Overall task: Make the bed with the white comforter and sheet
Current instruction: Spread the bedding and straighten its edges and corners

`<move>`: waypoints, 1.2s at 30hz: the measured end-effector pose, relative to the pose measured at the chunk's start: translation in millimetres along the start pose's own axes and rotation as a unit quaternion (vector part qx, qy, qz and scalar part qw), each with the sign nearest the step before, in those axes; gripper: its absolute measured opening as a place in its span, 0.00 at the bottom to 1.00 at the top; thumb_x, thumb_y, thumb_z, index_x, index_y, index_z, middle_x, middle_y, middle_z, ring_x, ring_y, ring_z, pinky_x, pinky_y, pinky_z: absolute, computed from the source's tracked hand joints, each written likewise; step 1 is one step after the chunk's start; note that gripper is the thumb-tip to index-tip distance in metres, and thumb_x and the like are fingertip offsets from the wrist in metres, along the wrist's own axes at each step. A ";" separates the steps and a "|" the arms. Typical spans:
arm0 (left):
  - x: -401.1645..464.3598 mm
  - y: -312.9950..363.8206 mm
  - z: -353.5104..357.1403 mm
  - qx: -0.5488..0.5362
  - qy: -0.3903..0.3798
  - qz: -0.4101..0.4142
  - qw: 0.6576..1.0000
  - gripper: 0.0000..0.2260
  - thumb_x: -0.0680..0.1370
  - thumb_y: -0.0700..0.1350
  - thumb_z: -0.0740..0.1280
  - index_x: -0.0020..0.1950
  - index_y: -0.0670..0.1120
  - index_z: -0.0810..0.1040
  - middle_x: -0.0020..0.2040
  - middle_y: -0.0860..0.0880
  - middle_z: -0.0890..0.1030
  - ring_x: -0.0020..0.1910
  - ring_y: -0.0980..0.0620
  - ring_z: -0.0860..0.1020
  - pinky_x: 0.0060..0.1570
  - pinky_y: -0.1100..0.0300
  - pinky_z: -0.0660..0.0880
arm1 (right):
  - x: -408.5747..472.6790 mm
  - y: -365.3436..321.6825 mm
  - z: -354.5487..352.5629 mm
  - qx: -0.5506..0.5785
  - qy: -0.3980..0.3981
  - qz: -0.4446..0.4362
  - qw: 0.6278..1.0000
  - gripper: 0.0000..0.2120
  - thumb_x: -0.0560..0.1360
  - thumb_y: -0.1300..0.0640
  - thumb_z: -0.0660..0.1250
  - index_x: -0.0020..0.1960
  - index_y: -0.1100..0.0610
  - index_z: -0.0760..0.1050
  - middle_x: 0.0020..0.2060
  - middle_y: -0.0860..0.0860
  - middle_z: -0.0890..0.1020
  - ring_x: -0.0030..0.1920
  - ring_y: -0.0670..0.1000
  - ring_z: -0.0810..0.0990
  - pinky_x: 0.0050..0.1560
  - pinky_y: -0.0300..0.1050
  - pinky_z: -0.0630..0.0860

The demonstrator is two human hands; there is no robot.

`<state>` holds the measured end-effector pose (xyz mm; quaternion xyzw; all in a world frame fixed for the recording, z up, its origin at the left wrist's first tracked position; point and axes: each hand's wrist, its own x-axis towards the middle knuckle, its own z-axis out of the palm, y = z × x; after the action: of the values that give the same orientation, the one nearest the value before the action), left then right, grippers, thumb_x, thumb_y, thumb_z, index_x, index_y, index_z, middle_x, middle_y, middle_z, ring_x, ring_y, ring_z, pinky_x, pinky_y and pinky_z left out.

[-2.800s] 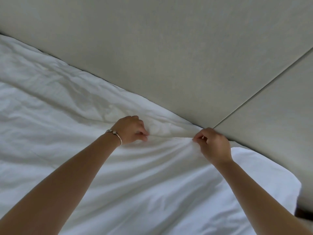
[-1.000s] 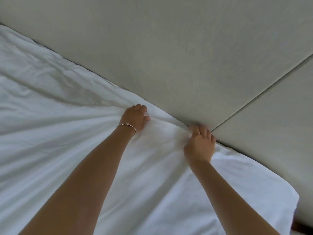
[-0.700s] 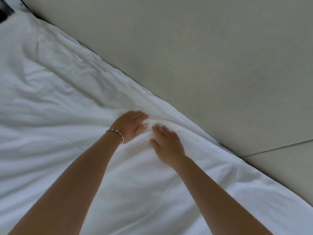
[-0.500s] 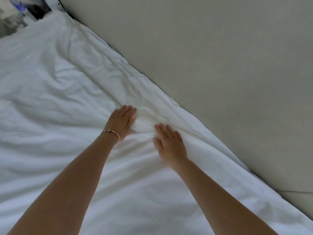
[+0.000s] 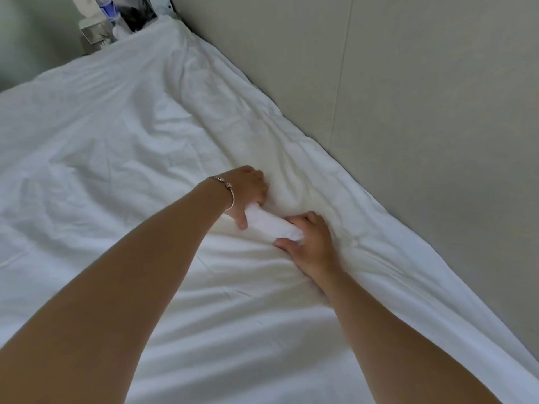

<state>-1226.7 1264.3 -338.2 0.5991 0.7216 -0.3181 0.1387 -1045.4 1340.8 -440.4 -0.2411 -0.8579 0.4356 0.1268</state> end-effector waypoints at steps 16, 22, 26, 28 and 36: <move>33.5 -19.2 -59.6 0.068 0.109 -0.081 0.988 0.17 0.80 0.54 0.63 0.67 0.53 0.71 0.63 0.53 0.71 0.59 0.49 0.74 0.51 0.56 0.68 | -4.9 -2.8 -37.8 0.041 0.064 0.176 0.981 0.10 0.71 0.46 0.72 0.49 0.46 0.74 0.47 0.42 0.77 0.46 0.46 0.76 0.48 0.44 0.71; 51.7 -9.0 -22.7 -0.042 0.062 -0.162 0.984 0.19 0.79 0.58 0.64 0.67 0.51 0.70 0.62 0.52 0.73 0.57 0.46 0.77 0.45 0.57 0.67 | 5.4 12.2 -26.9 -0.021 0.020 0.213 0.977 0.13 0.73 0.41 0.68 0.52 0.47 0.74 0.48 0.41 0.78 0.51 0.48 0.77 0.48 0.41 0.66; 55.3 -0.6 -45.6 -0.026 0.129 -0.170 0.977 0.10 0.80 0.43 0.61 0.62 0.46 0.73 0.58 0.46 0.76 0.56 0.44 0.77 0.48 0.56 0.70 | 10.6 6.9 -39.7 -0.010 -0.016 0.237 0.971 0.13 0.71 0.41 0.69 0.45 0.48 0.71 0.42 0.43 0.77 0.47 0.50 0.77 0.46 0.43 0.69; 54.6 -2.1 -58.1 -0.047 0.149 -0.167 0.974 0.14 0.78 0.36 0.59 0.62 0.45 0.72 0.59 0.45 0.75 0.57 0.43 0.76 0.48 0.55 0.70 | 19.5 -1.5 -60.4 0.003 -0.036 0.212 0.977 0.13 0.70 0.43 0.71 0.44 0.49 0.72 0.39 0.43 0.78 0.43 0.49 0.77 0.45 0.45 0.72; 78.6 39.6 -1.9 -0.466 0.189 -0.121 0.856 0.32 0.76 0.56 0.68 0.75 0.51 0.58 0.78 0.51 0.51 0.74 0.48 0.61 0.72 0.52 0.60 | -5.9 38.0 -66.7 -0.041 0.131 0.115 0.984 0.09 0.76 0.64 0.66 0.50 0.52 0.78 0.36 0.47 0.76 0.36 0.50 0.74 0.40 0.42 0.67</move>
<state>-1207.8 1329.7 -394.1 0.4214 0.8643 0.1599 0.2232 -1000.3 1402.6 -431.9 -0.3981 -0.8175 0.3764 0.1777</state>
